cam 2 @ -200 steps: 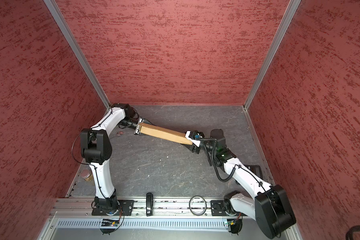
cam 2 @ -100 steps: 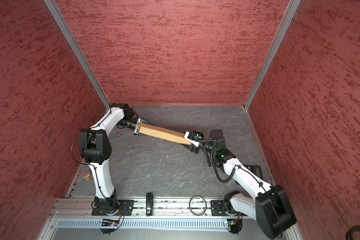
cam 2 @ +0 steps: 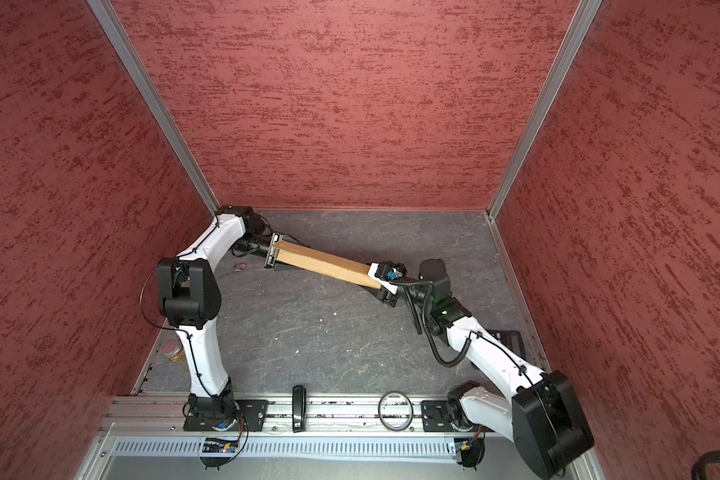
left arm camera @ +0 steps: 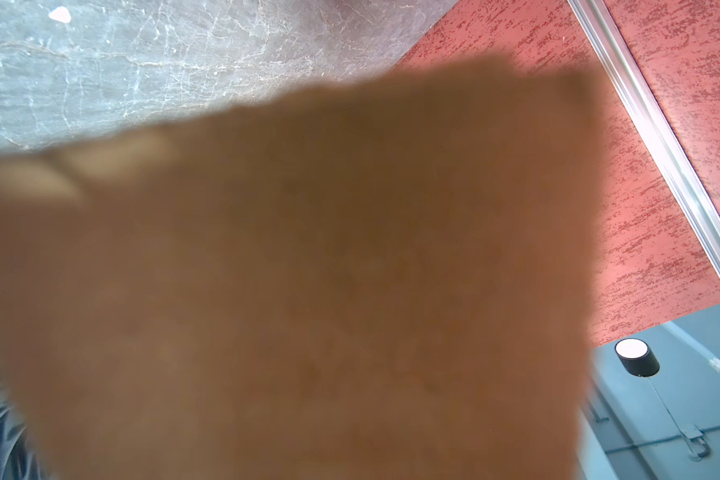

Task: Fold the paper box
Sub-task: 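Hold the box end with the right gripper while left gripper releases and withdraws, then lower the box with the right gripper while left gripper reaches its far end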

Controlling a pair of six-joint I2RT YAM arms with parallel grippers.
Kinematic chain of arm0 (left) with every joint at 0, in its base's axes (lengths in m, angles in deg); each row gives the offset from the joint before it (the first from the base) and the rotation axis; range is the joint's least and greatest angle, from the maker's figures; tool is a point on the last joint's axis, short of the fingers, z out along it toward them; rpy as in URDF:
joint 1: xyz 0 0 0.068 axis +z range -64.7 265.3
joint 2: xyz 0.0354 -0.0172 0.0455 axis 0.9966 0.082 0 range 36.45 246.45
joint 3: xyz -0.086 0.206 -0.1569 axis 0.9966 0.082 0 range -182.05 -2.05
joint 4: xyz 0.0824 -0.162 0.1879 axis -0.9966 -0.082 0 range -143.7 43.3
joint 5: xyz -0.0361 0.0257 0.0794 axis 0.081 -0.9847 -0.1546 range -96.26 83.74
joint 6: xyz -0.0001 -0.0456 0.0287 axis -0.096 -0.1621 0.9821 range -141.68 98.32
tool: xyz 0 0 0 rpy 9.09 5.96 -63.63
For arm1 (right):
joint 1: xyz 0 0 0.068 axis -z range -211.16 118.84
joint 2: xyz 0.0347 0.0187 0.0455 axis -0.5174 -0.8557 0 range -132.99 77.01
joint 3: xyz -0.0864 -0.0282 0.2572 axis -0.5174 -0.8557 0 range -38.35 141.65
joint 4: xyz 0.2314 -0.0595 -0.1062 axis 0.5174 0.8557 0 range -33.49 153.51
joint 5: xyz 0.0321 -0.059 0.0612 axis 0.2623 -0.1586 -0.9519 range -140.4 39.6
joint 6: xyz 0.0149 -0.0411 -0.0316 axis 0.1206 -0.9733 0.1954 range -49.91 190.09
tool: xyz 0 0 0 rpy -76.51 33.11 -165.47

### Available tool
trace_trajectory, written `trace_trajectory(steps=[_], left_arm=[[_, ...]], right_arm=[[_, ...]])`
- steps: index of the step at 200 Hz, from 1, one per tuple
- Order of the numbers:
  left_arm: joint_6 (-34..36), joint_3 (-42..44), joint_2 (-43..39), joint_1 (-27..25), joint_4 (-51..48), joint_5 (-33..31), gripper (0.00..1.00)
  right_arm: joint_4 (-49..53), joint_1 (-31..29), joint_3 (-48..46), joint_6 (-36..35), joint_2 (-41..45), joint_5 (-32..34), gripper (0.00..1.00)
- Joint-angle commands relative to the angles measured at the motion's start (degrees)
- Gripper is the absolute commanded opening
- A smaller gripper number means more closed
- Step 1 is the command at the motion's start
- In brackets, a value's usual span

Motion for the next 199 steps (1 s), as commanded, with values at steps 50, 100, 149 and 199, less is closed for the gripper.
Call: trace_trajectory(steps=[50,100,149,199], left_arm=[[1.97,-5.07,-0.76,5.4,-8.27,-0.2,0.63],[4.0,-7.08,0.84,10.64,-8.23,-3.36,0.63],[5.65,-14.95,4.32,12.56,-8.4,-8.84,0.63],[5.88,-18.42,5.24,12.48,-6.33,-16.8,0.61]], right_arm=[[0.34,0.21,-0.59,-0.16,2.83,2.64,0.57],[1.76,0.21,-1.27,-0.44,4.34,4.06,0.57],[1.66,0.33,-1.8,-0.1,4.46,4.31,0.57],[2.28,0.29,-1.73,0.37,3.38,4.63,0.54]])
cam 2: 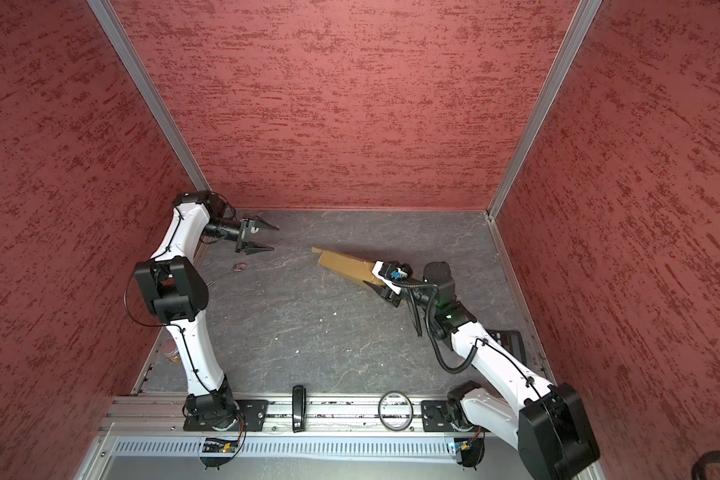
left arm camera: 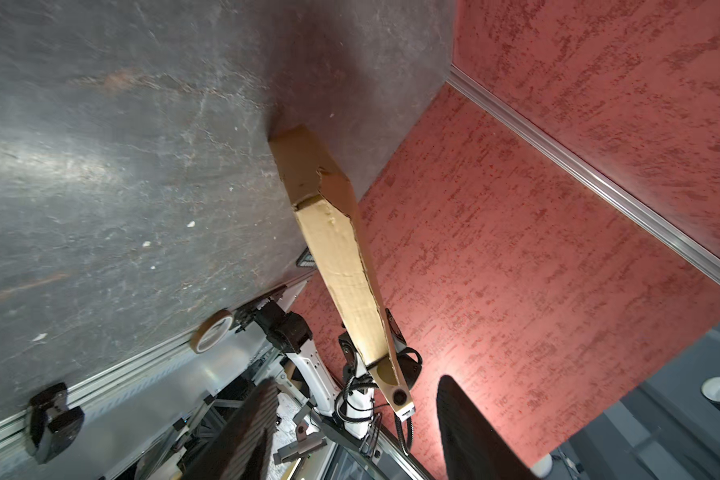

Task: Fold the paper box
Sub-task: 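Lower the box with the right gripper while left gripper reaches its far end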

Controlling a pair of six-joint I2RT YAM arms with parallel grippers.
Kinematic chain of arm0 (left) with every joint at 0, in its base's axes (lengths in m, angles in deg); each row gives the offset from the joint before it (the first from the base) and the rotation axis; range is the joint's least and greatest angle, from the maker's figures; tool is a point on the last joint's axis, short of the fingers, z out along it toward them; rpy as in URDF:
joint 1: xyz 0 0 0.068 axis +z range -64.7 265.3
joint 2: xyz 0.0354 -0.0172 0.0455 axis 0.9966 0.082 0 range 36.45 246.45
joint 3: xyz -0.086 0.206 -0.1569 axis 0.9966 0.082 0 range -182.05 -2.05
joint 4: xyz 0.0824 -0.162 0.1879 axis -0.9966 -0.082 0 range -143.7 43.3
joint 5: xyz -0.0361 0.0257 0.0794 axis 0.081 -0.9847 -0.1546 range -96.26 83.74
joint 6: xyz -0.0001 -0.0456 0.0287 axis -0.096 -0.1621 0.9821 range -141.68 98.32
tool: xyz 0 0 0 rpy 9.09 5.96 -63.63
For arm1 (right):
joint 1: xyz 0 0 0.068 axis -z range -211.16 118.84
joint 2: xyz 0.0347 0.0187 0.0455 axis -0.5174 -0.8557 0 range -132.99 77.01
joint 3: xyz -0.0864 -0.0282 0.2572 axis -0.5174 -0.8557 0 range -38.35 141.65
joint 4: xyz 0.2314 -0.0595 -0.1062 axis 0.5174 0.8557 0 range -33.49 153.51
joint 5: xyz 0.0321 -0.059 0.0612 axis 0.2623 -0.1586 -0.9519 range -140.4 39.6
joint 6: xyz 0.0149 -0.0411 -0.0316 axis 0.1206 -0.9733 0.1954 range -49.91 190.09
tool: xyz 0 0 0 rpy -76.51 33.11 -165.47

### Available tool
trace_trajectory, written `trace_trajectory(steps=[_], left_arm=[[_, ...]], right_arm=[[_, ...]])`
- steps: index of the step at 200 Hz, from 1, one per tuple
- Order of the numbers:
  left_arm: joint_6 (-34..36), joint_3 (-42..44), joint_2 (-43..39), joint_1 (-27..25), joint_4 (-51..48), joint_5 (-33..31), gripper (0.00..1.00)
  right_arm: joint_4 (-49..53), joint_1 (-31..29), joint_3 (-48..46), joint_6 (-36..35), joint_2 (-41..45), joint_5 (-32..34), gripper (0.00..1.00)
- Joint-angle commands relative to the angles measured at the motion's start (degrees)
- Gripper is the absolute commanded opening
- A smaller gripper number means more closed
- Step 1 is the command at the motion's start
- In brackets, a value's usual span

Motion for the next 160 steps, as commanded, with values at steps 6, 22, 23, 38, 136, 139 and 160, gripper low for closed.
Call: trace_trajectory(steps=[6,22,23,38,136,139,160], left_arm=[[0.62,-2.99,0.28,-0.04,-7.03,-4.79,0.61],[-0.71,-4.65,0.09,0.08,-6.04,-6.19,0.61],[-0.81,-4.77,0.04,0.08,-5.87,-6.29,0.61],[-2.44,-6.4,-0.41,0.17,-3.75,-7.87,0.61],[-17.1,7.86,-12.97,-2.89,35.38,-17.52,0.62],[-17.38,8.7,-13.14,-2.97,36.79,-17.39,0.61],[-14.74,8.89,-12.5,-4.63,38.81,-18.89,0.62]], right_arm=[[0.44,0.17,-0.7,-0.08,-0.19,0.53,0.54],[0.96,0.21,-0.57,-0.04,-0.05,1.09,0.53],[0.97,0.19,-0.61,-0.07,-0.03,1.13,0.53],[0.97,0.22,-0.64,0.14,0.0,1.72,0.53],[0.57,0.34,-3.19,7.87,-0.72,7.87,0.53],[0.61,0.41,-3.26,8.06,-0.64,8.08,0.53],[0.57,0.87,-4.14,10.03,-0.23,9.24,0.53]])
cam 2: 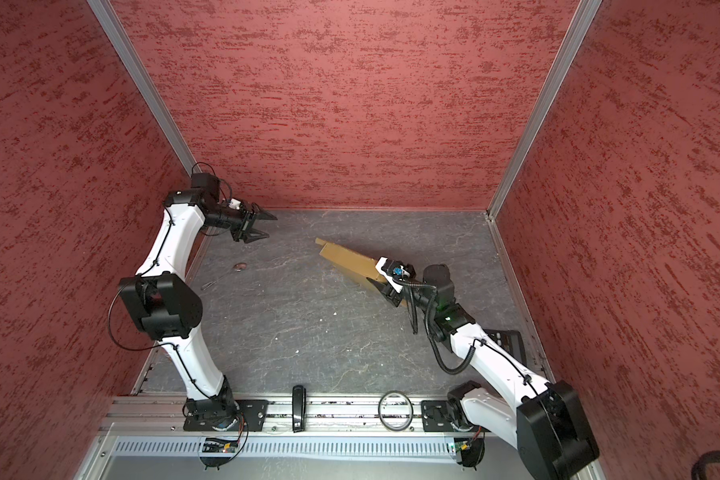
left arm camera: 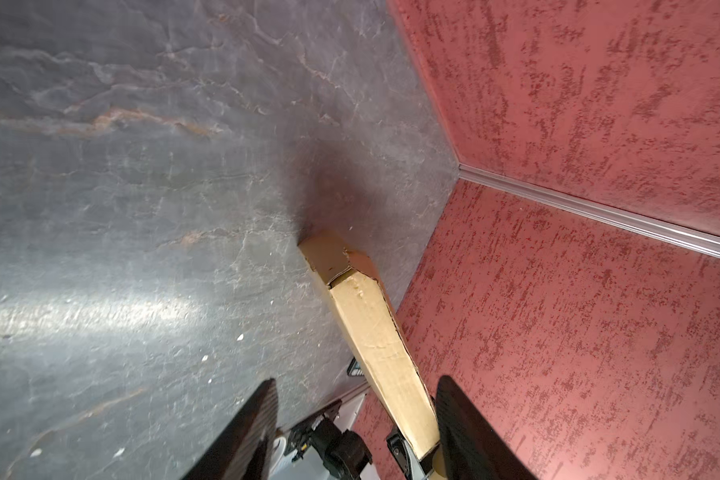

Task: Fold the paper box
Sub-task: 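Lower the box with the right gripper while left gripper reaches its far end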

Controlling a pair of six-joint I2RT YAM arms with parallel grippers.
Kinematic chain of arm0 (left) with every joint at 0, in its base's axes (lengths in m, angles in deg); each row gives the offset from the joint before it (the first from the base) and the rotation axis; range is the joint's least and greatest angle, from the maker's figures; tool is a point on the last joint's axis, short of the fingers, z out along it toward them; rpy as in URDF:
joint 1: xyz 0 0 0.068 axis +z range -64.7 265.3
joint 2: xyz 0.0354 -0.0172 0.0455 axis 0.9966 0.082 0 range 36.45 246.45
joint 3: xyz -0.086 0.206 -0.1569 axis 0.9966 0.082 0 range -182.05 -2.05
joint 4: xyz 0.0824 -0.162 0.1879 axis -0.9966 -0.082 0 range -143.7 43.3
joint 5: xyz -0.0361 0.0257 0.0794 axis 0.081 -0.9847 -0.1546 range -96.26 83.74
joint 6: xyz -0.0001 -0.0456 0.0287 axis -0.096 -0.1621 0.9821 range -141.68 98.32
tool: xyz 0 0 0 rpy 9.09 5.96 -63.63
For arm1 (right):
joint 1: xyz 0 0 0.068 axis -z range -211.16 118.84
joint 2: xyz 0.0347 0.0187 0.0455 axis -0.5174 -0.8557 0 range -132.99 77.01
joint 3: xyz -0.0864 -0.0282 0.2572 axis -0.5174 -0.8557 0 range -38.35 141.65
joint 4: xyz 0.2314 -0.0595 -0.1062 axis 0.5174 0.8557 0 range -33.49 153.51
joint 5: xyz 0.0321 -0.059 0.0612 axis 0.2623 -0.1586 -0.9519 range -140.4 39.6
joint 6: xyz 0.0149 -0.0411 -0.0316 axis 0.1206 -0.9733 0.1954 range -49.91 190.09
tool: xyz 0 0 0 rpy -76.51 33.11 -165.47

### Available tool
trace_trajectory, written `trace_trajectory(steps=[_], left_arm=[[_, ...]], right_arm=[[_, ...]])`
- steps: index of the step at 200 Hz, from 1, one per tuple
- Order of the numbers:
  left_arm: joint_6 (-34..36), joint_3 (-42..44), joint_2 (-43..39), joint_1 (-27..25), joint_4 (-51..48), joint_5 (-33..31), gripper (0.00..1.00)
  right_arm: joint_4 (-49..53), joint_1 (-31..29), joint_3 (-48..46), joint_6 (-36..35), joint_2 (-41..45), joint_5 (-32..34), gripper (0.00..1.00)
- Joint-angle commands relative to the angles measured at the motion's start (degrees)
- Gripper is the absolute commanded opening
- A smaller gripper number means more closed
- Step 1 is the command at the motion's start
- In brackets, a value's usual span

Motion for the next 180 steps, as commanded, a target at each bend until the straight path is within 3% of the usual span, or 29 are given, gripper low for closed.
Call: trace_trajectory(steps=[1,58,110,141,180], left_arm=[[-0.05,0.94,0.57,-1.44,10.62,-2.77,0.62],[10.23,-4.8,6.76,-7.2,12.55,-4.64,0.61],[18.57,-7.43,9.84,-8.9,16.81,-1.39,0.59],[27.87,-7.19,9.1,-10.28,14.92,-2.42,0.57],[43.08,0.35,4.34,-14.2,14.73,-8.24,0.58]], right_arm=[[2.69,0.58,-1.81,3.57,0.19,2.86,0.53],[3.68,1.76,-3.36,6.37,0.39,4.76,0.53],[2.67,2.88,-5.54,8.35,-0.47,4.44,0.53],[1.2,3.93,-6.8,8.89,-1.23,3.51,0.53],[2.0,5.03,-6.44,9.15,-2.42,2.19,0.53]])
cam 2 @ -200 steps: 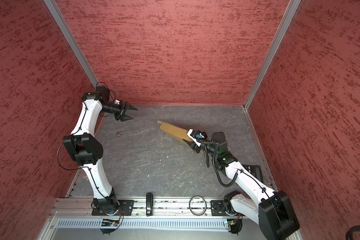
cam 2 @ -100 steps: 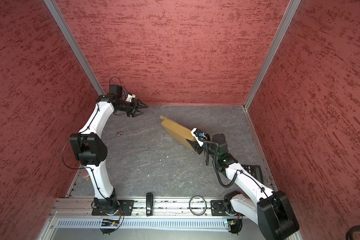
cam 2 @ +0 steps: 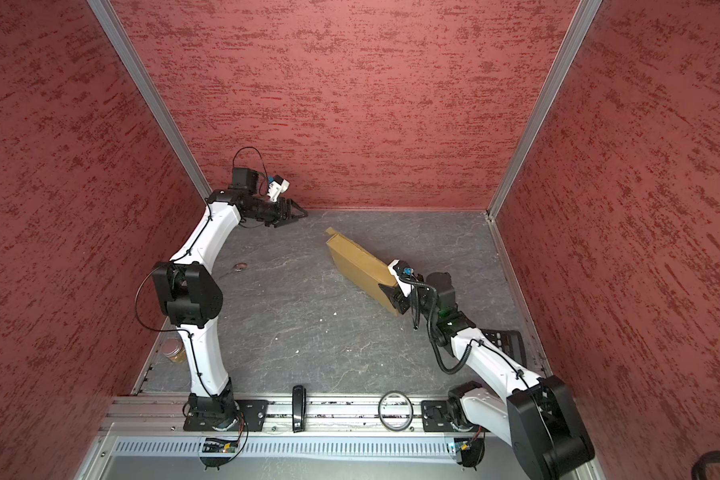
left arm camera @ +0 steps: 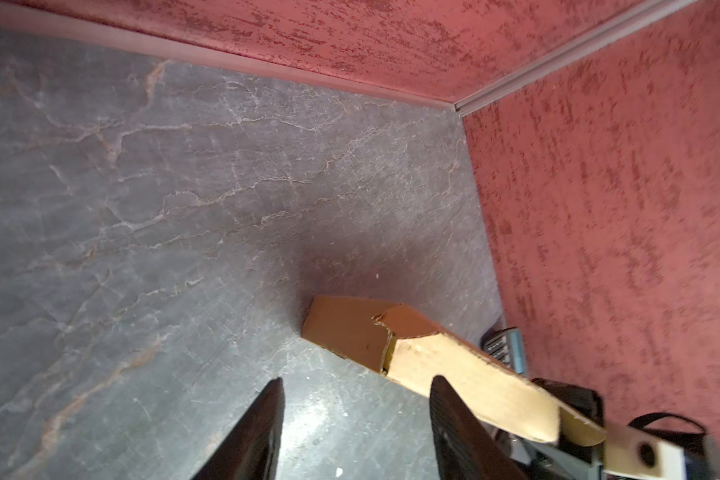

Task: Fold the paper box
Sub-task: 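Lower the box with the right gripper while left gripper reaches its far end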

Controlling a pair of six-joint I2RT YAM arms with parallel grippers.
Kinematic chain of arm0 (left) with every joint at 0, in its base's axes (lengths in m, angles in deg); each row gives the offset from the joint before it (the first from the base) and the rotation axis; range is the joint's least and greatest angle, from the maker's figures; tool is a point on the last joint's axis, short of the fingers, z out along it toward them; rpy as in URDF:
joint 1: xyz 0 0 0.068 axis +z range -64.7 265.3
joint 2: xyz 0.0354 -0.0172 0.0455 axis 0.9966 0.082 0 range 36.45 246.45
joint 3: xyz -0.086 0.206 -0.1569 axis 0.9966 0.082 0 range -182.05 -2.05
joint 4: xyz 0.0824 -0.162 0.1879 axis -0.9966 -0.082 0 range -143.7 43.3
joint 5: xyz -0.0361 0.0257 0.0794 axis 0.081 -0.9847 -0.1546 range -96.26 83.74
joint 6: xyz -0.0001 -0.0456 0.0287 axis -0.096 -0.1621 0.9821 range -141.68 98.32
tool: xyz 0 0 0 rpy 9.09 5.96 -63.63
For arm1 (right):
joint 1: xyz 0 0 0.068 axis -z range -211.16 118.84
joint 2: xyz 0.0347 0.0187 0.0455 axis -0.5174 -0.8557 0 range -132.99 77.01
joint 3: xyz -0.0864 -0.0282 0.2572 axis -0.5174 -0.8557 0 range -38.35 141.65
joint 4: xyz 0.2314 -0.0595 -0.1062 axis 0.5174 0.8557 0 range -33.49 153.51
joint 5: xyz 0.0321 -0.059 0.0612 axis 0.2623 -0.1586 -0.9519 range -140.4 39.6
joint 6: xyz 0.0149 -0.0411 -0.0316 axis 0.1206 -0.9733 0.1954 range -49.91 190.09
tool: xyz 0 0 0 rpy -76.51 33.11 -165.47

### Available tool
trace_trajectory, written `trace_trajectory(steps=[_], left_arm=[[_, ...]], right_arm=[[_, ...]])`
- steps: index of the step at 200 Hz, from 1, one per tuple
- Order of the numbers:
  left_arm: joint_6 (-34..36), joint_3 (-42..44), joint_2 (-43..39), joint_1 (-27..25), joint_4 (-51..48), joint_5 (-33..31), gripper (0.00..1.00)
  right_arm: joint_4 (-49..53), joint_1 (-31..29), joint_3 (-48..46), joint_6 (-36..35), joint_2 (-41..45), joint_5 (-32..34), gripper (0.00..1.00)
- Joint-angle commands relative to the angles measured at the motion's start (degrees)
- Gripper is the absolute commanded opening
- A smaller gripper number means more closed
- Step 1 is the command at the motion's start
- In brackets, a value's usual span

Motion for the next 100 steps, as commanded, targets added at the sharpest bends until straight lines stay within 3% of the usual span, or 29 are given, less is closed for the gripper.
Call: trace_trajectory(steps=[1,20,57,100], left_arm=[[13.22,4.24,-3.87,-2.98,0.11,-3.48,0.58],[17.82,7.55,-5.03,-4.27,3.0,-3.33,0.6],[22.17,6.24,-3.05,-4.64,5.46,1.28,0.59],[28.93,4.51,-1.17,-6.24,7.36,-0.66,0.48]], right_arm=[[1.55,0.74,-0.4,0.88,-0.72,-1.23,0.53],[2.9,1.03,0.36,0.59,-1.27,-1.52,0.53],[4.65,1.12,1.01,0.18,-1.47,-1.42,0.53],[5.18,1.12,0.84,0.17,-1.07,-1.13,0.53]])
